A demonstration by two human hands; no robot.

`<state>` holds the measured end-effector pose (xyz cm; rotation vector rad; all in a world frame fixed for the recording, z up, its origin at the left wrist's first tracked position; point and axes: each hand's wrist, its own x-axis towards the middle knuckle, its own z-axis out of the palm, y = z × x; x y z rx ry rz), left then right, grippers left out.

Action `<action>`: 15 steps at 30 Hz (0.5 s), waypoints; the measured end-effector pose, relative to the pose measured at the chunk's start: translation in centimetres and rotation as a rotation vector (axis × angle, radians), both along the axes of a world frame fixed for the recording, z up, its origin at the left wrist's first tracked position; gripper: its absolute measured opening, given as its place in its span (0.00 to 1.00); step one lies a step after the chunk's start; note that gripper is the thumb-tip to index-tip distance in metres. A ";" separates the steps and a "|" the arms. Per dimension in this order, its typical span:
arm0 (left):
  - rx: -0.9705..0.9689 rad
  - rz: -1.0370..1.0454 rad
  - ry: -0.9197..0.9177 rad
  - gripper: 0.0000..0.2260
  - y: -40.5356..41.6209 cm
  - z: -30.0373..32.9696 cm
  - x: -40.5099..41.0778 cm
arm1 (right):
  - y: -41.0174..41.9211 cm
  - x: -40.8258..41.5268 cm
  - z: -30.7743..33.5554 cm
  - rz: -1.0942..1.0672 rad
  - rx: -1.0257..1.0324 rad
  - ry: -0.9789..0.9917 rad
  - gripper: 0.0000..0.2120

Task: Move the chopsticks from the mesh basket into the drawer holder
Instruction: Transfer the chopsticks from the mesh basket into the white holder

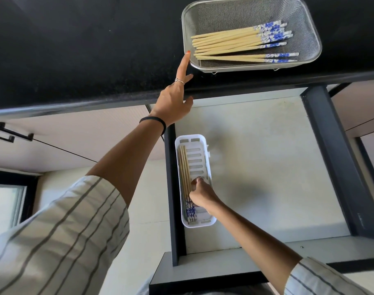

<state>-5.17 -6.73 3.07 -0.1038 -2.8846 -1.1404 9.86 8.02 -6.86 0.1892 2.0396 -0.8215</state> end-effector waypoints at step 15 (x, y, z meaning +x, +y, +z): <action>-0.038 0.045 0.001 0.43 1.3 0.9 0.7 | 2.6 -5.5 7.9 -0.110 -0.349 0.754 0.13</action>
